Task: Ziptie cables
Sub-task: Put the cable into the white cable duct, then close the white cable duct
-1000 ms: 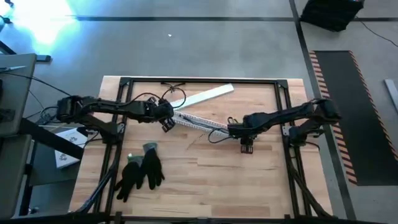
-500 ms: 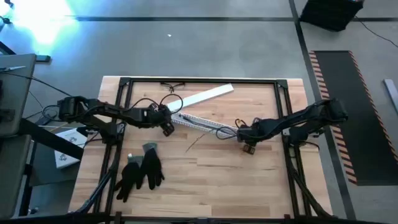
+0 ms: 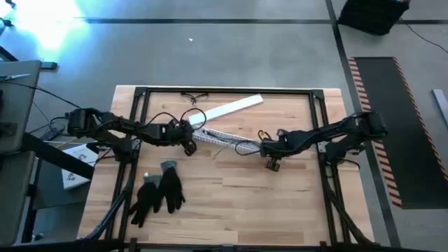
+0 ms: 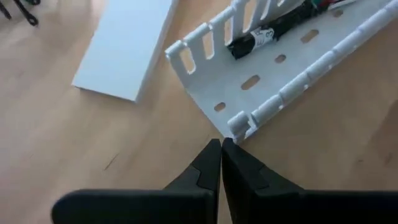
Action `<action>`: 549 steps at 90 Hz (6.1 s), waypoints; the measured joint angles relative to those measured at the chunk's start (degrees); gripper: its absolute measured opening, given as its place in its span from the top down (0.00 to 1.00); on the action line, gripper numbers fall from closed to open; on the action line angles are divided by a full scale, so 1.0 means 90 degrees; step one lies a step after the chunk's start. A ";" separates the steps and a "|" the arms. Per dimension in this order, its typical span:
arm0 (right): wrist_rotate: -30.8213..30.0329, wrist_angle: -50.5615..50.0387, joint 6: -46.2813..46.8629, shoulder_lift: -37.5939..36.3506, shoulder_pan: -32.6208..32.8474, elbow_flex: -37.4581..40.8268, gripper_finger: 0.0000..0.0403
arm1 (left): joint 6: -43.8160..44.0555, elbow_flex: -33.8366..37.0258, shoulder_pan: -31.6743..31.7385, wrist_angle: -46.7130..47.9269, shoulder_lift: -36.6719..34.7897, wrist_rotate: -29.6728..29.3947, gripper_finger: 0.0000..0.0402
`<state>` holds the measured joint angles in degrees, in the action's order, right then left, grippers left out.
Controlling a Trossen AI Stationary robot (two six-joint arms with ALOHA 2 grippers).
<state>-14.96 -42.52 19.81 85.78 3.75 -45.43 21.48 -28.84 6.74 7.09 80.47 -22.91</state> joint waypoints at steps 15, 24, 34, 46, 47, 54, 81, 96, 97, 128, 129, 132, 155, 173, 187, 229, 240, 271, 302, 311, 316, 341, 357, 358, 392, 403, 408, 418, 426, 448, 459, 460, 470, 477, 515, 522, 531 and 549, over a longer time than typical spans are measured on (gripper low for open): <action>-0.0008 -0.0751 -0.0066 0.0000 0.0000 -0.0154 1.00 | 0.0225 -0.0192 -0.0383 0.0411 -0.0218 -0.0355 1.00; -0.0075 -0.0985 -0.0090 0.0000 0.0000 -0.0158 0.99 | 0.0230 -0.0380 -0.0606 0.0552 -0.0267 -0.0324 1.00; -0.0080 -0.1382 -0.0060 0.0000 0.0000 -0.0246 0.94 | 0.0254 -0.0571 -0.0773 0.0915 -0.0270 -0.0348 1.00; -0.0082 -0.1800 -0.0231 0.0000 0.0000 -0.0778 0.86 | 0.0029 -0.0656 -0.0651 0.0789 -0.0249 0.0304 1.00; -0.0083 -0.1843 -0.0270 0.0000 0.0000 -0.0830 0.85 | 0.0001 -0.0662 -0.0628 0.0735 -0.0241 0.0380 1.00; -0.0130 -0.2048 -0.0524 0.0000 0.0000 -0.1248 0.82 | -0.0182 -0.0672 -0.0504 0.0409 -0.0229 0.0826 1.00; -0.0119 -0.1239 -0.0962 -0.0007 0.0000 -0.1937 0.76 | -0.0222 -0.0672 -0.0570 0.0295 -0.0202 0.1097 1.00; 0.0242 -0.0089 -0.1188 -0.0005 0.0000 -0.1545 0.75 | -0.0234 -0.0613 -0.0756 0.0332 -0.0194 0.0877 1.00; 0.0276 -0.0024 -0.1193 -0.0005 0.0000 -0.1529 0.75 | -0.0262 -0.0604 -0.0759 0.0326 -0.0186 0.0829 1.00; 0.0364 0.0734 -0.1042 -0.0002 0.0267 -0.1231 0.75 | -0.0723 -0.0481 -0.0935 -0.0382 -0.0059 0.1492 1.00; 0.0361 0.0722 -0.1042 -0.0002 0.0279 -0.1231 0.75 | -0.0739 -0.0497 -0.0952 -0.0361 -0.0072 0.1470 1.00; 0.0355 0.0660 -0.1043 -0.0005 0.0306 -0.1231 0.75 | -0.0790 -0.0545 -0.1000 -0.0304 -0.0112 0.1390 1.00; 0.0240 -0.0918 -0.1261 -0.0142 0.0128 -0.1301 0.75 | -0.1040 -0.1131 -0.1201 0.0889 -0.0467 0.0925 1.00; 0.1152 -0.0690 -0.2194 -0.0313 -0.0742 -0.1101 0.75 | -0.1018 -0.1343 -0.1500 0.1631 -0.0508 0.0480 1.00; 0.1659 -0.0093 -0.2796 -0.0023 -0.1141 -0.1100 0.75 | -0.0906 -0.1350 -0.1598 0.1565 -0.0382 0.0481 1.00; 0.1557 0.1370 -0.4240 0.0436 -0.0479 -0.1100 0.73 | -0.1291 -0.1350 -0.1411 0.1111 0.0237 0.0418 1.00; 0.1352 0.1522 -0.4537 0.0465 -0.0193 -0.1104 0.72 | -0.1284 -0.1351 -0.1413 0.1030 0.0314 0.0483 1.00; 0.0606 0.1969 -0.5036 0.0987 0.0168 -0.1100 0.73 | -0.1278 -0.1352 -0.1445 0.1068 0.0516 0.0418 1.00; 0.0288 0.1752 -0.4113 0.0877 0.0262 -0.1335 0.99 | -0.0345 -0.1902 -0.1939 0.2696 0.0016 -0.0034 1.00; 0.0198 0.1410 -0.4084 0.0833 0.0262 -0.1749 1.00 | 0.0013 -0.1863 -0.2119 0.2742 0.0003 0.0045 1.00; 0.0181 0.1300 -0.4084 0.0833 0.0262 -0.2006 1.00 | 0.0125 -0.1768 -0.2204 0.2718 0.0034 0.0044 1.00; 0.0390 0.1201 -0.4323 0.0835 0.0266 -0.2763 1.00 | 0.0626 -0.1032 -0.2513 0.1839 0.0059 -0.0332 1.00; 0.0228 0.0820 -0.4354 0.0835 0.0269 -0.3451 1.00 | 0.0259 -0.0937 -0.2812 0.1071 0.0053 -0.0644 1.00; 0.0201 0.0778 -0.4340 0.0835 0.0275 -0.3505 1.00 | 0.0230 -0.0937 -0.2829 0.1032 0.0053 -0.0690 1.00; 0.0177 -0.0936 -0.2993 0.0623 0.0794 -0.4823 1.00 | 0.0074 -0.1063 -0.2392 0.0867 0.0026 -0.0393 0.95; 0.0103 -0.1257 -0.2022 0.0372 0.1209 -0.4651 1.00 | -0.0361 -0.1206 -0.2145 0.1070 0.0028 -0.0205 0.90; -0.0119 -0.1251 -0.1698 0.0274 0.1467 -0.4464 1.00 | -0.0543 -0.1416 -0.2102 0.1225 0.0029 -0.0185 0.90; -0.0899 -0.1542 -0.1001 0.0029 0.1882 -0.3820 1.00 | -0.0910 -0.1810 -0.2084 0.1448 0.0026 -0.0165 0.90; -0.1273 -0.1775 -0.0077 -0.0277 0.1998 -0.3097 1.00 | -0.0969 -0.2059 -0.2072 0.1774 0.0024 -0.0164 0.90; -0.0653 -0.2026 0.1658 -0.1259 0.1042 -0.1114 1.00 | -0.0253 -0.2097 -0.2093 0.2309 0.0014 -0.0033 0.90; -0.0116 -0.1504 0.1022 -0.1569 0.0262 -0.0225 1.00 | -0.0129 -0.1918 -0.2093 0.2297 0.0014 0.0004 0.90; -0.0074 -0.1425 0.0932 -0.1587 0.0186 -0.0157 1.00 | -0.0128 -0.1888 -0.2093 0.2268 0.0012 -0.0017 0.90; 0.0365 -0.0565 0.0115 -0.1670 -0.0515 0.0255 1.00 | -0.0083 -0.1595 -0.2001 0.2093 0.0012 -0.0233 0.89; 0.0647 -0.0398 -0.0379 -0.1671 -0.1005 0.0167 1.00 | -0.0115 -0.1523 -0.1816 0.2013 0.0011 -0.0117 0.87; 0.0801 0.0019 -0.0530 -0.1684 -0.1291 -0.0345 0.89 | -0.0235 -0.1136 -0.1361 0.1286 0.0009 0.0332 0.76; 0.0809 0.0709 -0.0328 -0.1693 -0.0864 -0.0134 0.86 | -0.0236 -0.0961 -0.1399 0.1008 0.0009 0.0116 0.75; 0.0658 0.1832 -0.0135 -0.1700 -0.0157 -0.0075 0.86 | -0.0197 -0.0740 -0.1423 0.0390 0.0009 -0.0020 0.75; -0.0813 0.2604 -0.0783 -0.1710 0.0693 -0.0151 0.86 | 0.0149 -0.0290 -0.1424 -0.1303 0.0014 -0.0194 0.75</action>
<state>-22.28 -19.09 12.77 70.39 9.99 -46.78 22.82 -31.46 -6.08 -4.63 80.60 -24.66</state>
